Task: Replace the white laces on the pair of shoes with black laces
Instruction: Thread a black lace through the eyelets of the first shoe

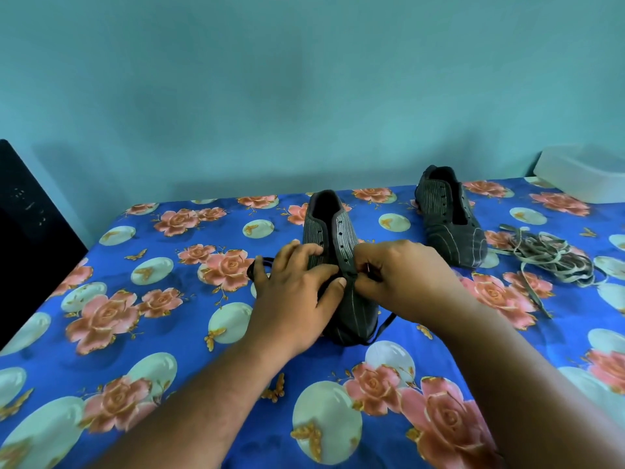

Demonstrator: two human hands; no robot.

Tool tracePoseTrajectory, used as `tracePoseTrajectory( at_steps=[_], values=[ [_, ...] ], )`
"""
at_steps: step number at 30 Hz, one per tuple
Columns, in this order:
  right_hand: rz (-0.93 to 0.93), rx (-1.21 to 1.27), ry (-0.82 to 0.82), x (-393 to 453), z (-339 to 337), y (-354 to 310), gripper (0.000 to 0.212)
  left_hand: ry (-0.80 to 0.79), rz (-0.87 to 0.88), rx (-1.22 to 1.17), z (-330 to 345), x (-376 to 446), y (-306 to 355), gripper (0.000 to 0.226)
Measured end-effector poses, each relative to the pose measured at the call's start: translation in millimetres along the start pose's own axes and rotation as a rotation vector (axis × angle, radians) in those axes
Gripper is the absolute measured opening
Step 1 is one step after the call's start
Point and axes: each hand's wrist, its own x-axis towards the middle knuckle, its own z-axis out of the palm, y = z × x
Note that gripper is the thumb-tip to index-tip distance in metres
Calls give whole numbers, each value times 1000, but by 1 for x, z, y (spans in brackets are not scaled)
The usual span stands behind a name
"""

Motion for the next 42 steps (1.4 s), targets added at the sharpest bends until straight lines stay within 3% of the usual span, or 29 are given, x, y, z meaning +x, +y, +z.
tracePoseTrajectory(
  at_steps=[7, 12, 18, 23, 27, 31, 36, 42],
  values=[
    [35, -37, -8, 0, -2, -1, 8, -46, -113, -293, 5, 1, 1, 50],
    [-15, -154, 13, 2, 0, -2, 10, 22, -165, -455, 12, 5, 1, 58],
    [-57, -198, 72, 6, 6, -9, 25, 52, -164, -420, 15, 7, 2, 54],
    [-43, -143, -21, 4, 0, 3, 7, 3, -176, -388, 13, 6, 3, 40],
    [-10, -86, -18, 3, -3, 4, 31, -31, -177, -356, 9, 6, 5, 42],
    [101, -66, -15, 2, 0, -8, 25, -20, -164, -314, 7, 4, 7, 42],
    [181, -19, -55, 2, 6, -18, 46, 58, -47, -73, 6, -2, 13, 46],
    [213, 165, -120, 2, 1, -4, 12, -50, -119, -155, 1, 0, 11, 25]
  ],
)
